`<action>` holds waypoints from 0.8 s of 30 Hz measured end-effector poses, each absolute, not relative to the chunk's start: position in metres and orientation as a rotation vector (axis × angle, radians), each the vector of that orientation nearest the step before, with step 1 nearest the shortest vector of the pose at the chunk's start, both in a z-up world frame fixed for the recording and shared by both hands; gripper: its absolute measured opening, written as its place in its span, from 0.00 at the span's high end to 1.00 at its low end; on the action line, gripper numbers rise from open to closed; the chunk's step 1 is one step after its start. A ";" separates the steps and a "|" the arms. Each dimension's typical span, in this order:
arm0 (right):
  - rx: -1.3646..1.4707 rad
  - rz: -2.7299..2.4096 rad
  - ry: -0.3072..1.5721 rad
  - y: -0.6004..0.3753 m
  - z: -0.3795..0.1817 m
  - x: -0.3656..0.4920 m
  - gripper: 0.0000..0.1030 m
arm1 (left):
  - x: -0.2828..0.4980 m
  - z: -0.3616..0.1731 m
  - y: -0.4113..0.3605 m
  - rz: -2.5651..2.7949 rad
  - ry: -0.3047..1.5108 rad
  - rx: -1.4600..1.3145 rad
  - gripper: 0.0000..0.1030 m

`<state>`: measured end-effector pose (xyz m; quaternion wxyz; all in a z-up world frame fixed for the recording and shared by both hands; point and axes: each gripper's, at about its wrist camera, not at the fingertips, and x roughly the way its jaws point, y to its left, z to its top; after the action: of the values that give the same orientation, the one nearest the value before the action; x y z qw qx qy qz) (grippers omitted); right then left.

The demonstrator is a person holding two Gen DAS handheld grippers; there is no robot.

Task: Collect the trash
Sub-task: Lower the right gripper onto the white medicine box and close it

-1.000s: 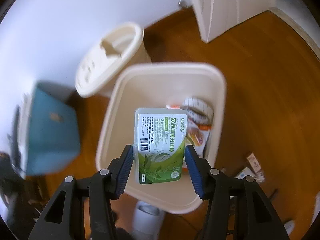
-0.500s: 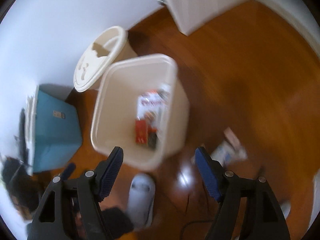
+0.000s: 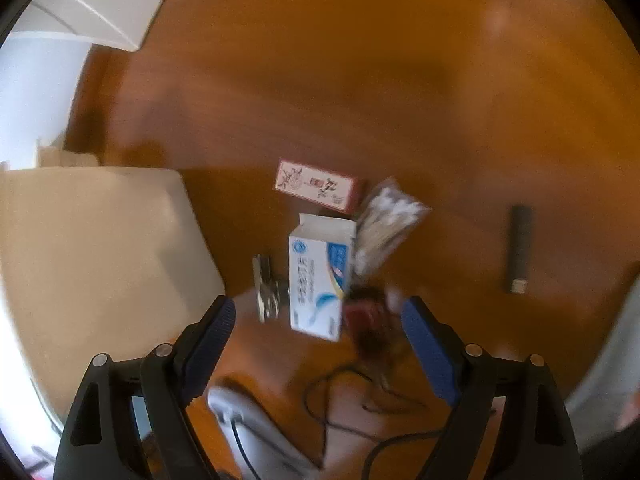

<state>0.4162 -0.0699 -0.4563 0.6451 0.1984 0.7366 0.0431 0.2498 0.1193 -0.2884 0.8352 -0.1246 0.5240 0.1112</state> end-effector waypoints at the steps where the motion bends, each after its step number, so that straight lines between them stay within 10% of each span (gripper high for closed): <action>1: 0.435 0.097 1.686 -0.061 -0.468 0.419 0.15 | 0.251 -0.291 0.120 0.241 1.108 -0.266 0.21; 12: 0.158 -0.082 1.687 -0.006 -0.523 0.428 0.16 | 0.250 -0.310 0.122 0.266 1.117 -0.292 0.21; 15: 0.142 -0.079 1.692 -0.003 -0.532 0.427 0.45 | 0.249 -0.311 0.120 0.269 1.118 -0.282 0.21; 24: 0.152 0.192 1.655 -0.041 -0.444 0.420 0.49 | 0.247 -0.318 0.107 0.247 1.137 -0.275 0.21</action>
<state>0.4201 -0.0406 -0.4445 0.6701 0.0674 0.7343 0.0851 0.2466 0.1069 -0.3178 0.8267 -0.1294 0.5350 0.1163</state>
